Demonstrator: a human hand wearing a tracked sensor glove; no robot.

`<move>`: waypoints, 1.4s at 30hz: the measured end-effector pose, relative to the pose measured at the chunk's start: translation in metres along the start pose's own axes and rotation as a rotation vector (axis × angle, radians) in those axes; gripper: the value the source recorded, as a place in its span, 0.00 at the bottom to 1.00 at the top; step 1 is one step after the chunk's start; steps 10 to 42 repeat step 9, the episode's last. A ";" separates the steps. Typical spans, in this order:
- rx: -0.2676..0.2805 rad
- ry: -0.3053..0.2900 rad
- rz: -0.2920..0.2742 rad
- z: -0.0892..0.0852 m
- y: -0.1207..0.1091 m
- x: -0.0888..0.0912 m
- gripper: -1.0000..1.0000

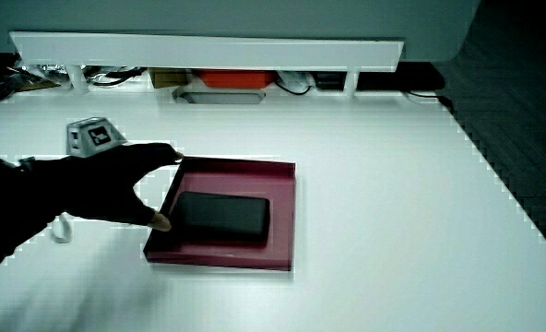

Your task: Place battery into plate

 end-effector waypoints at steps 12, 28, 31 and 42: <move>0.107 0.097 -0.078 0.053 -0.067 -0.003 0.00; 0.107 0.097 -0.078 0.053 -0.067 -0.003 0.00; 0.107 0.097 -0.078 0.053 -0.067 -0.003 0.00; 0.107 0.097 -0.078 0.053 -0.067 -0.003 0.00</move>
